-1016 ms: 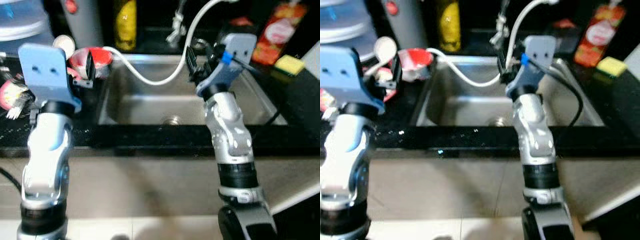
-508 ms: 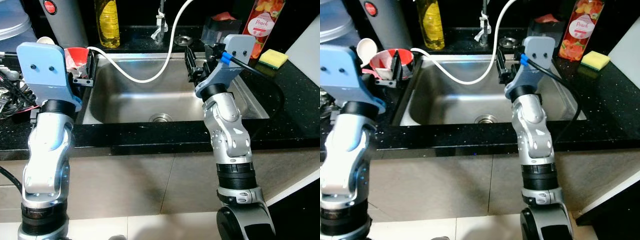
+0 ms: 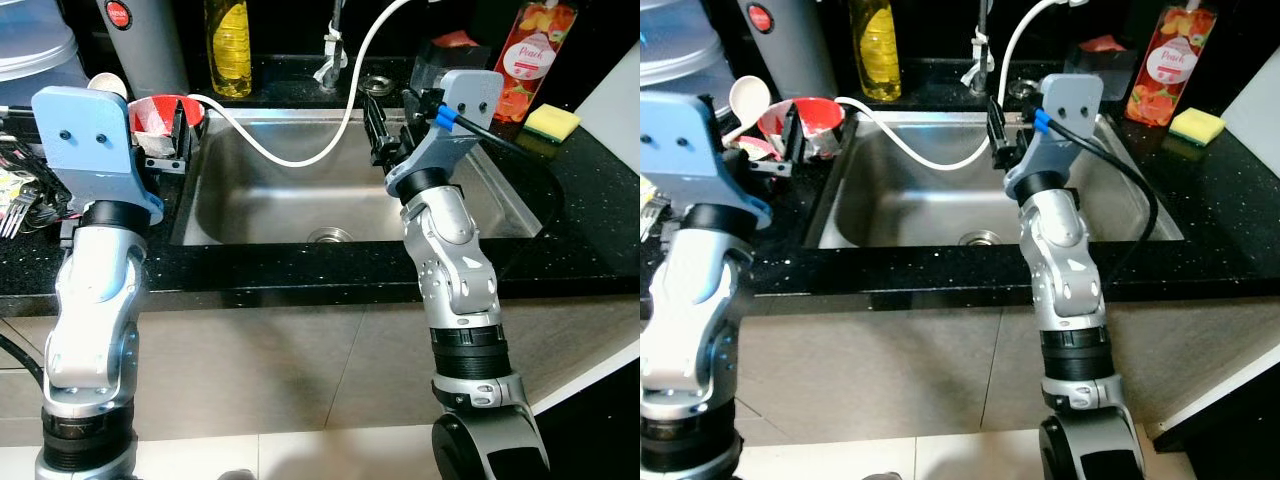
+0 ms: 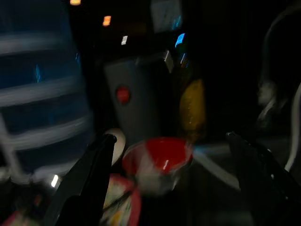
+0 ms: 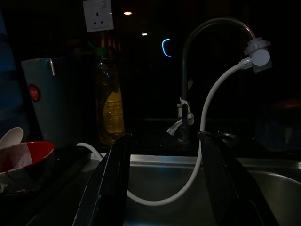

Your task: Kitchen organization

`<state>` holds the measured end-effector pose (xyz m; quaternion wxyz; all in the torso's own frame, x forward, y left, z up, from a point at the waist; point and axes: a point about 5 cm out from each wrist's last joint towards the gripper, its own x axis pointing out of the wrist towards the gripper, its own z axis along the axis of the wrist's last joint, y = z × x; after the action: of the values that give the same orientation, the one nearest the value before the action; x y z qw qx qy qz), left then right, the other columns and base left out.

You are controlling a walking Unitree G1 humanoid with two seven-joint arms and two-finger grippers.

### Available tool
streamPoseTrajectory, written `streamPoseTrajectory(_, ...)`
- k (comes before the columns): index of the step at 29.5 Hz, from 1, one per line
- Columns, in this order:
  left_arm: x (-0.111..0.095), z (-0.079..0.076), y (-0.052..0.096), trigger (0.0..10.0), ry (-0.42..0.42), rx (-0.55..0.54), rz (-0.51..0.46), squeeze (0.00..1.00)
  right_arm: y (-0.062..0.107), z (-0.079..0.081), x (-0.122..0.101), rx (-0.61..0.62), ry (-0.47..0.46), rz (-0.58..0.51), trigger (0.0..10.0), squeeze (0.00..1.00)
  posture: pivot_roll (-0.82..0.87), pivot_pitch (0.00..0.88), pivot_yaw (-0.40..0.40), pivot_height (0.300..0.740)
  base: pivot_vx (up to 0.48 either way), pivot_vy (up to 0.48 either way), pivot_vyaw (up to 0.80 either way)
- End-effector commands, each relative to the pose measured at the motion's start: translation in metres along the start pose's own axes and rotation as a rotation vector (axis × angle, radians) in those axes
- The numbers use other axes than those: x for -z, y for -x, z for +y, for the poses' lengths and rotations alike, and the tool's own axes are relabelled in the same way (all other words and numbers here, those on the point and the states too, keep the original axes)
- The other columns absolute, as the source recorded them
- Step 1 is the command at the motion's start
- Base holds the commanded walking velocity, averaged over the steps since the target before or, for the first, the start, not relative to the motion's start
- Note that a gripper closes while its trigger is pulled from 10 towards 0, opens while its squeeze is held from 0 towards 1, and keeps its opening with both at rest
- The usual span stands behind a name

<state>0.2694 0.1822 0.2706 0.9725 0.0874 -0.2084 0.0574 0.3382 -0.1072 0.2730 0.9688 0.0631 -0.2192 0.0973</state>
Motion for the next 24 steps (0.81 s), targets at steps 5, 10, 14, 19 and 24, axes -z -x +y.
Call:
streamPoseTrajectory(5, 0.046, 0.014, 0.007, 10.0, 0.0, -0.097, 0.345, 0.0, -0.004, -0.008, -0.002, 0.027, 0.019, -0.007, 10.0, 0.0, 0.2, 0.0, -0.014, 0.74, 0.0, 0.0, 0.0)
streamPoseTrajectory(10, 0.053, 0.033, 0.007, 10.0, 0.133, -0.232, 0.4, 0.0, -0.006, -0.009, -0.001, 0.03, 0.017, -0.006, 10.0, 0.0, 0.22, 0.0, -0.029, 0.74, 0.0, 0.0, 0.0)
streamPoseTrajectory(14, 0.057, 0.045, -0.007, 10.0, 0.166, -0.319, 0.424, 0.0, -0.009, -0.006, 0.0, 0.01, 0.013, 0.001, 10.0, 0.0, 0.23, 0.0, -0.031, 0.74, 0.0, 0.0, 0.0)
streamPoseTrajectory(19, 0.066, 0.054, -0.029, 10.0, 0.162, -0.369, 0.462, 0.0, -0.011, -0.002, 0.0, -0.006, 0.007, 0.006, 10.0, 0.0, 0.23, 0.0, -0.035, 0.74, 0.0, 0.0, 0.0)
streamPoseTrajectory(24, 0.075, 0.051, -0.059, 10.0, 0.18, -0.32, 0.507, 0.0, -0.007, -0.001, 0.001, -0.018, 0.013, 0.012, 10.0, 0.0, 0.19, 0.0, -0.025, 0.74, 0.0, 0.0, 0.0)
